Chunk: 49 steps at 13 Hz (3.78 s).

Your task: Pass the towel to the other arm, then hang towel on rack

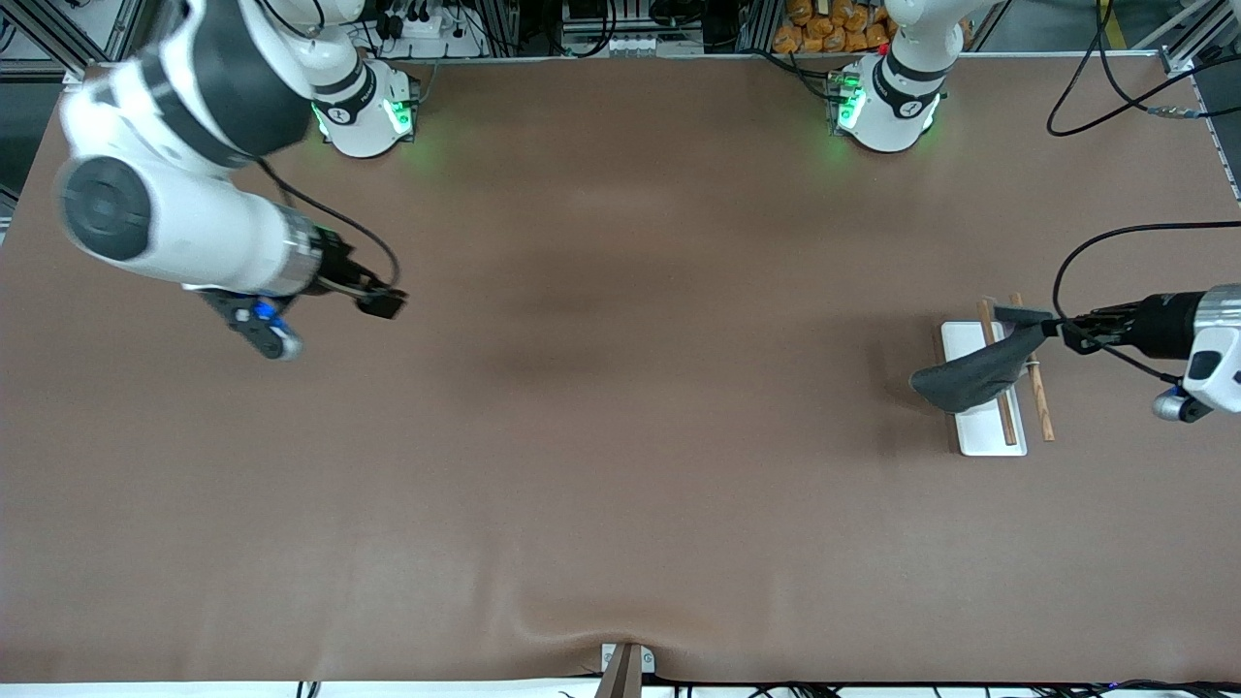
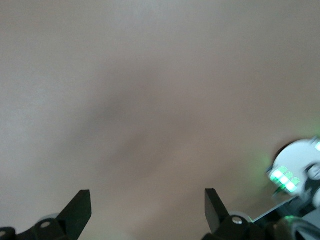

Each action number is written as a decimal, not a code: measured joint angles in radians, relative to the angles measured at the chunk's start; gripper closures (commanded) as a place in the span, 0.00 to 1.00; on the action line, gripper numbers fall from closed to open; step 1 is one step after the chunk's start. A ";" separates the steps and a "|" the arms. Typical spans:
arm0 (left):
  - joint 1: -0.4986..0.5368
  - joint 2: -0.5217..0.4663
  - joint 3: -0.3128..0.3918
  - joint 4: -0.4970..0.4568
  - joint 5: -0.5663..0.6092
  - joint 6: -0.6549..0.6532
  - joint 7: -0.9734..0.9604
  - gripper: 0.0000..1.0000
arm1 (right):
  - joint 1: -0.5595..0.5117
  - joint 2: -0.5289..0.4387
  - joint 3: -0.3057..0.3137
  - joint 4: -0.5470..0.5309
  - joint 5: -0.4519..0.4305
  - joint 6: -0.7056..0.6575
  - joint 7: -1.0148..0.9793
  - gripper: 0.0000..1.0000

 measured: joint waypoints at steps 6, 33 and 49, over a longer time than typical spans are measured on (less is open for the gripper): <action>0.072 0.040 0.000 -0.001 0.071 0.068 0.187 1.00 | 0.142 -0.114 -0.392 -0.003 -0.004 -0.069 -0.476 0.00; 0.188 0.213 -0.020 0.046 0.124 0.339 0.540 0.00 | 0.138 -0.180 -0.389 0.037 -0.004 0.091 -0.748 0.00; 0.108 -0.194 -0.340 0.079 0.179 0.103 0.046 0.00 | 0.131 -0.180 -0.384 0.037 -0.004 0.063 -0.749 0.00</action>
